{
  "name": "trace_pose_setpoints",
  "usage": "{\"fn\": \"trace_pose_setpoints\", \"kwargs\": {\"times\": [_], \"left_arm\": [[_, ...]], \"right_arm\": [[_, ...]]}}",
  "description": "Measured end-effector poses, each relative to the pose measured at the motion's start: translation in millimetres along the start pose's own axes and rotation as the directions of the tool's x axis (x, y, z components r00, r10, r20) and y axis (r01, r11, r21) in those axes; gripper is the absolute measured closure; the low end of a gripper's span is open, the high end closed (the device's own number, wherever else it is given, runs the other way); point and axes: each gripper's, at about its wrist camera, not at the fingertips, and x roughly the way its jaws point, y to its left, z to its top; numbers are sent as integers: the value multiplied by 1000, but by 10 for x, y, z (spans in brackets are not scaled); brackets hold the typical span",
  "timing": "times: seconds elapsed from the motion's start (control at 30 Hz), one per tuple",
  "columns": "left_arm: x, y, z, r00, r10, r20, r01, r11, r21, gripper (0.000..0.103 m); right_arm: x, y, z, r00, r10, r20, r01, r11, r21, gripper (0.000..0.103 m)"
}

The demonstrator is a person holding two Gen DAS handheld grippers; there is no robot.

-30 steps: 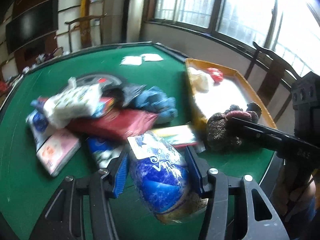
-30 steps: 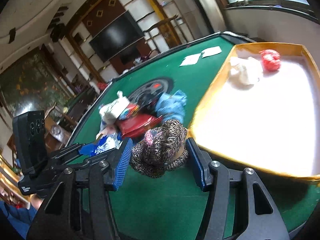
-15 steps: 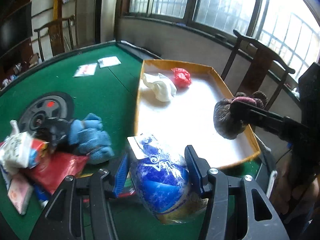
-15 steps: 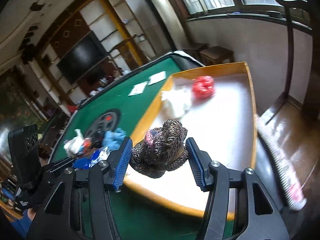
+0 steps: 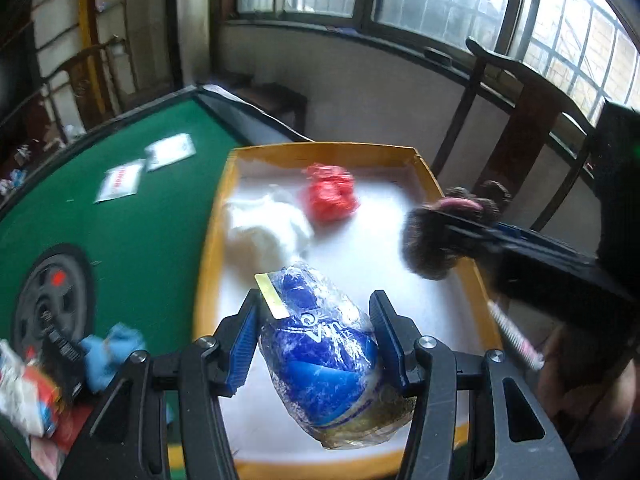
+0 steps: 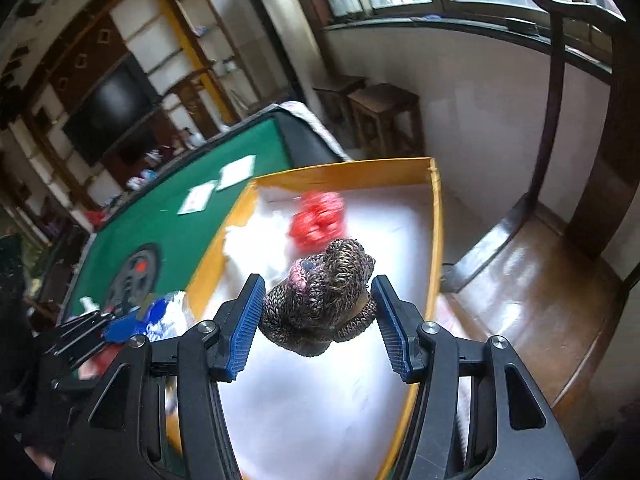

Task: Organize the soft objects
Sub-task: 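Carry the Vinda bag with the left tool while the right tool carries the yarn bundle into the tray, then open both tools to release the Vinda bag and yarn bundle in the tray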

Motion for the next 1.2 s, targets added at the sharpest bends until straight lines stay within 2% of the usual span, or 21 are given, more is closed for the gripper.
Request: {"fn": "trace_pose_setpoints", "kwargs": {"times": [0.23, 0.3, 0.63, 0.8, 0.93, 1.2], "left_arm": [[633, -79, 185, 997, 33, -67, -37, 998, -56, 48], [745, -75, 159, 996, 35, -81, -41, 997, -67, 48], [808, -93, 148, 997, 37, -68, -43, 995, -86, 48], [808, -73, 178, 997, 28, -78, -36, 995, -92, 47], [752, -67, 193, 997, 18, -76, -26, 995, -96, 47], [294, -73, 79, 1000, -16, 11, 17, 995, -97, 47]], "right_arm": [[466, -201, 381, 995, -72, -68, 74, 997, 23, 48], [538, -211, 405, 995, -60, -81, 62, 998, 24, 48], [749, -226, 421, 990, -81, -119, 83, 996, 13, 47], [673, -184, 430, 990, -114, -88, 113, 993, -17, 46], [519, -188, 433, 992, -110, -56, 110, 994, -1, 46], [-76, -140, 145, 997, -36, 73, 28, 994, 101, 46]]}}
